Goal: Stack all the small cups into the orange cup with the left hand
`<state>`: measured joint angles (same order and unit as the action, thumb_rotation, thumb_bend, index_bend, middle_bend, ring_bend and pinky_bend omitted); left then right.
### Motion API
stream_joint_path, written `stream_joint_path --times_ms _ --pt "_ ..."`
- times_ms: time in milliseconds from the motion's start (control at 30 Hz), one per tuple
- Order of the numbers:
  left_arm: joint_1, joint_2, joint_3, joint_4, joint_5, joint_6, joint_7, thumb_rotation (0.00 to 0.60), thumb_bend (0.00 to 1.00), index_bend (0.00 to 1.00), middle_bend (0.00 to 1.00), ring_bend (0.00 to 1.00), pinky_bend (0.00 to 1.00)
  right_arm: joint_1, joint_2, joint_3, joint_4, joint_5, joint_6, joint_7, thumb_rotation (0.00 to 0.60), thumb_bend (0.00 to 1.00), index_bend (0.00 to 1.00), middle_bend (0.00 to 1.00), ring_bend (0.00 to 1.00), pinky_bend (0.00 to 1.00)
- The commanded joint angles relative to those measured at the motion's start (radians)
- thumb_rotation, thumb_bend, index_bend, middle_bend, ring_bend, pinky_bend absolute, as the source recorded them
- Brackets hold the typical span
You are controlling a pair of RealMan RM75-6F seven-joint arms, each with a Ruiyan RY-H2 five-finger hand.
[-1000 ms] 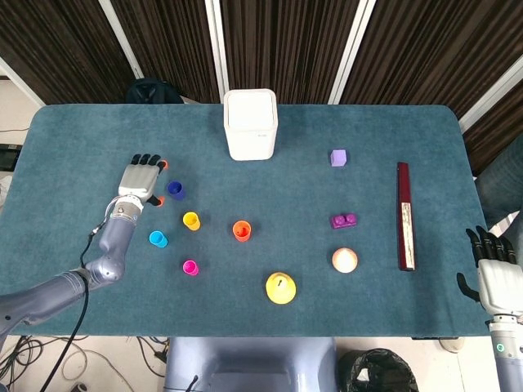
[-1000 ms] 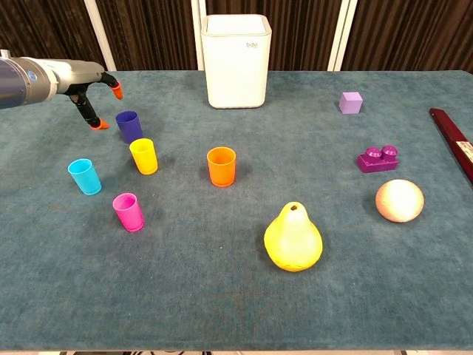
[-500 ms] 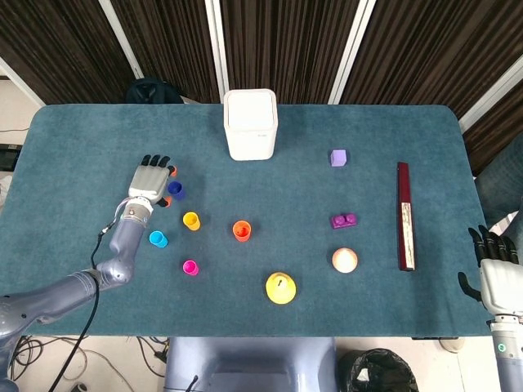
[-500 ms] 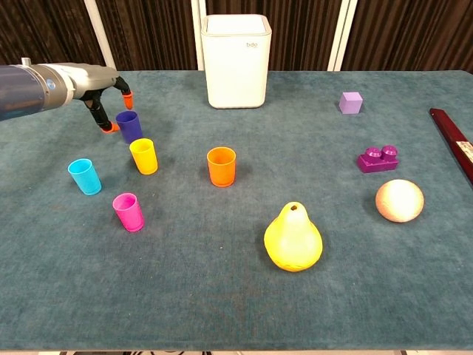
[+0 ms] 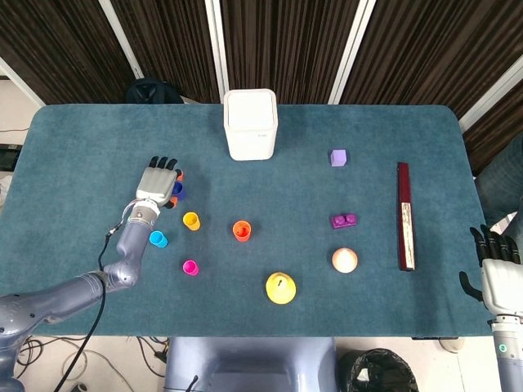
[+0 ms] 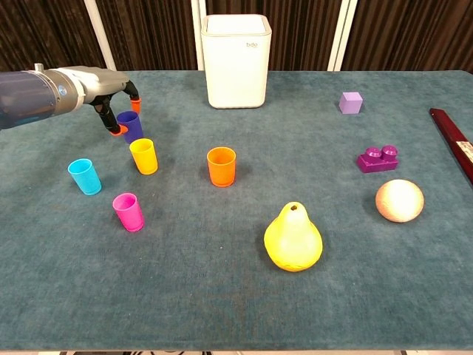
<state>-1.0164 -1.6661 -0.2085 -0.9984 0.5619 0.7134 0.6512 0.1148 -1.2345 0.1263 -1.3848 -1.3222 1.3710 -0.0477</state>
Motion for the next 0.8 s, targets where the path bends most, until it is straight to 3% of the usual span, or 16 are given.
stream_joint_path --times_ms 33,433,600,800 --pt "0.0 0.002 0.0 -0.005 0.0 0.001 -0.002 0.6 0.37 0.47 0.13 0.0 0.0 -0.001 0.0 0.001 -0.001 0.0 0.002 0.002 0.6 0.43 0.06 0.0 0.06 0.0" --pt "-0.007 0.082 -0.025 -0.131 0.017 0.064 -0.002 0.6 0.38 0.48 0.15 0.0 0.0 -0.003 -0.004 0.006 -0.001 0.0 0.01 0.013 0.6 0.43 0.06 0.0 0.06 0.0" --pt "-0.023 0.155 -0.066 -0.304 0.04 0.105 -0.006 0.6 0.38 0.48 0.15 0.0 0.0 -0.005 -0.002 0.01 -0.002 0.004 0.014 0.017 0.6 0.43 0.06 0.0 0.06 0.0" --pt "-0.046 0.23 -0.073 -0.5 0.027 0.152 0.056 0.6 0.38 0.48 0.15 0.0 0.0 -0.006 0.0 0.009 -0.005 0.0 0.015 0.021 0.6 0.43 0.06 0.0 0.06 0.0"
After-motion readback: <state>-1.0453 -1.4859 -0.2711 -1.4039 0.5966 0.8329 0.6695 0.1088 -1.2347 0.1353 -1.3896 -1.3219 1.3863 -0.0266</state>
